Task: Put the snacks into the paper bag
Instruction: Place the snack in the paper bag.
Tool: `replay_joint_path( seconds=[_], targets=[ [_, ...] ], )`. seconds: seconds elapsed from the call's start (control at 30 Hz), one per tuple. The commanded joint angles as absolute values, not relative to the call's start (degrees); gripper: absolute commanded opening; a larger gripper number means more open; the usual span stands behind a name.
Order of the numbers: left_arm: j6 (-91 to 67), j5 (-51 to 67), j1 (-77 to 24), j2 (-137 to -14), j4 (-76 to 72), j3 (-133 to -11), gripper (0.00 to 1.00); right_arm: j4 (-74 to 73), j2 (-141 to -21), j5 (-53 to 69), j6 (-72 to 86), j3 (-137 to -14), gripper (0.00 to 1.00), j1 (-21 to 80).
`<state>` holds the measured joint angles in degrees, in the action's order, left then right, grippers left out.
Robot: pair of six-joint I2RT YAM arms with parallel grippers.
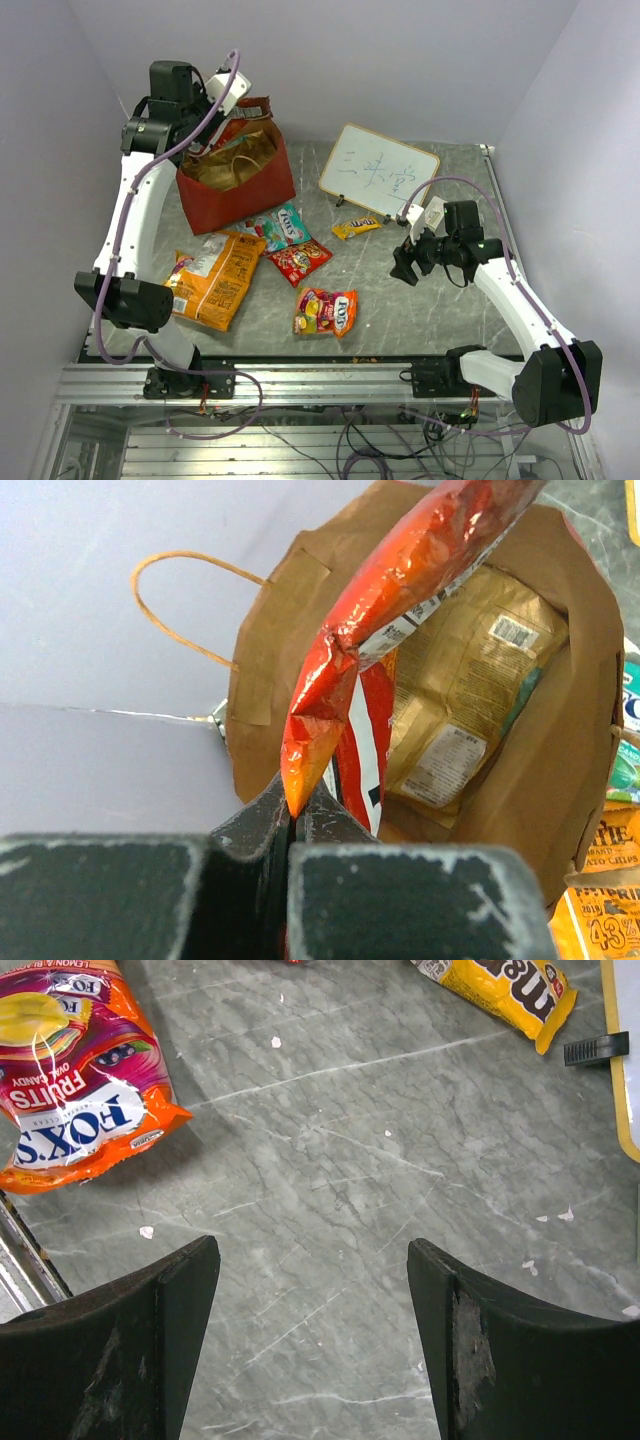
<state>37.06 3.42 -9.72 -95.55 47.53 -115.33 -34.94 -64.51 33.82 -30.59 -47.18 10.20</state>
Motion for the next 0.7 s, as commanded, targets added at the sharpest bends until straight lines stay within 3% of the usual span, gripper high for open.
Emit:
replay_joint_path(
  seconds=[0.0, 0.67],
  targets=[
    [35.37, 2.20, -9.27, -91.64, 40.83, -113.85, 0.07, -33.82, -64.12, 34.10, -30.32, -46.58, 0.76, 9.74],
    [38.33, 0.31, -9.14, -89.44, 44.11, -108.90, 0.07, -33.84, -64.27, 33.93, -30.41, -46.29, 0.76, 9.64]
  ],
)
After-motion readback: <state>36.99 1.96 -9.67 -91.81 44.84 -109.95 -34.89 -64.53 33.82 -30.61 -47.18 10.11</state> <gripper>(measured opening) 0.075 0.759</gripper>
